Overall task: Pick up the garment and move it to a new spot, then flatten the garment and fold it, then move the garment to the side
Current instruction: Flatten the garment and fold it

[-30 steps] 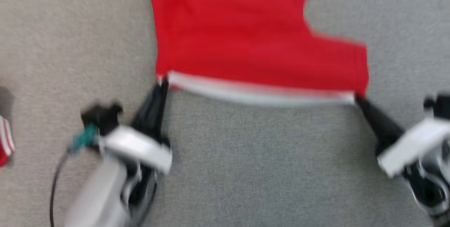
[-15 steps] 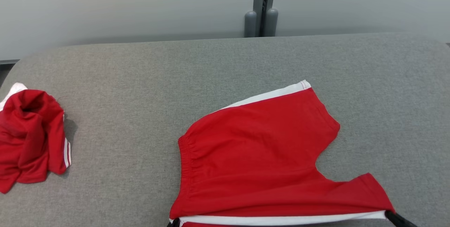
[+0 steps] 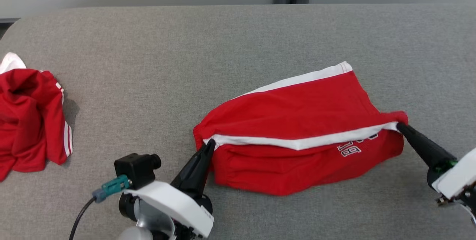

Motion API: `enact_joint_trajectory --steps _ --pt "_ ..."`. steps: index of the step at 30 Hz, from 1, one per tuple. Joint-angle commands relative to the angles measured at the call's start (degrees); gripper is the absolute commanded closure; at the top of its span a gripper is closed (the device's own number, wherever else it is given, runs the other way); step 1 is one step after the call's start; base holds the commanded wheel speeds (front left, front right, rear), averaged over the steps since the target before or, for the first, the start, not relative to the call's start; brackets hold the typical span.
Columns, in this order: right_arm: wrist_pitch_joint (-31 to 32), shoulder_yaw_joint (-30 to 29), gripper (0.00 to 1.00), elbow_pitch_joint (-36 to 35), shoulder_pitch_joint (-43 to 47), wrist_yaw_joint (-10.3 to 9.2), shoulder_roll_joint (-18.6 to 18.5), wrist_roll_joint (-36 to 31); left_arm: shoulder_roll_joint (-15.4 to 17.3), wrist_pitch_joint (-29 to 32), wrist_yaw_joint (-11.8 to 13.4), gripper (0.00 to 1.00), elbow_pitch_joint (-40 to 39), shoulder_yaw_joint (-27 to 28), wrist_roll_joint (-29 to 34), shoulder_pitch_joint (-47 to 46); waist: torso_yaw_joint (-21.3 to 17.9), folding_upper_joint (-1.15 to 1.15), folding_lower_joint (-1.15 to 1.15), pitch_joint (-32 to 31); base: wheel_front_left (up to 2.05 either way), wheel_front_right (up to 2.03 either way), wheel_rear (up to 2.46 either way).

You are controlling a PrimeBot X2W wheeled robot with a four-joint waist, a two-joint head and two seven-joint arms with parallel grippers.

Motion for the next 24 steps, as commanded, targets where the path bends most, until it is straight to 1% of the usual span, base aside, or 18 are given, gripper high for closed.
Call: enact_joint_trajectory --steps 1,4,7,12,18,19,20,21,22,23,24 --pt "0.7 0.0 1.0 0.8 -1.1 0.01 0.4 -0.3 0.1 0.2 0.4 1.0 0.6 0.4 -0.3 -1.0 1.0 -0.02 0.0 0.8 0.0 0.0 0.0" --pt "2.9 0.3 1.0 3.8 -6.1 0.0 1.6 -1.4 -0.7 1.6 0.8 1.0 2.8 0.8 -0.9 -3.9 1.8 -0.02 0.0 1.8 0.0 0.0 0.0" --pt "5.3 0.7 1.0 7.1 -10.5 0.0 2.6 -2.8 -1.0 1.7 1.1 1.0 5.4 1.3 -0.5 -6.7 2.5 -0.02 0.0 2.6 0.0 0.0 0.0" --pt "8.7 1.3 1.0 12.6 -17.0 0.0 4.4 -5.4 -2.7 2.8 -0.1 1.0 9.8 1.4 -2.0 -10.9 3.6 -0.02 0.0 4.1 0.0 0.0 0.0" --pt "11.4 2.6 1.0 19.7 -23.4 0.0 7.2 -9.7 -4.2 2.1 -1.0 1.0 14.8 0.9 -1.6 -15.0 4.2 -0.02 0.0 5.3 0.0 0.0 0.0" --pt "11.1 2.6 0.85 20.8 -24.2 0.0 7.4 -10.5 -4.4 1.7 -0.8 1.0 15.4 0.9 -1.2 -15.6 4.2 -0.02 0.0 5.4 0.0 0.0 0.0" --pt "10.3 2.3 0.6 22.1 -24.8 0.0 7.8 -11.5 -4.4 1.3 -0.5 1.0 16.0 0.9 -0.9 -16.0 4.3 -0.02 0.0 5.6 0.0 0.0 0.0" --pt "10.1 2.2 0.03 23.5 -25.3 0.0 8.3 -12.1 -4.5 1.0 -0.2 0.93 16.6 1.0 -0.7 -16.2 4.3 -0.02 0.0 5.7 0.0 0.0 0.0" --pt "9.5 2.1 0.0 24.6 -25.8 0.01 8.7 -13.1 -4.8 0.6 0.1 0.78 17.0 1.1 -0.7 -16.1 4.3 -0.02 0.0 5.7 0.0 0.0 0.0" --pt "8.8 2.1 0.0 25.3 -26.4 0.01 8.9 -14.2 -5.0 0.2 0.4 0.41 17.3 1.3 -0.7 -16.1 4.3 -0.02 0.0 5.8 0.0 0.0 0.0" --pt "8.2 1.5 0.0 26.6 -26.6 0.0 9.1 -14.6 -5.1 -0.3 0.5 0.0 17.5 1.3 -0.4 -16.0 4.3 -0.02 0.0 5.8 0.0 0.0 0.0"
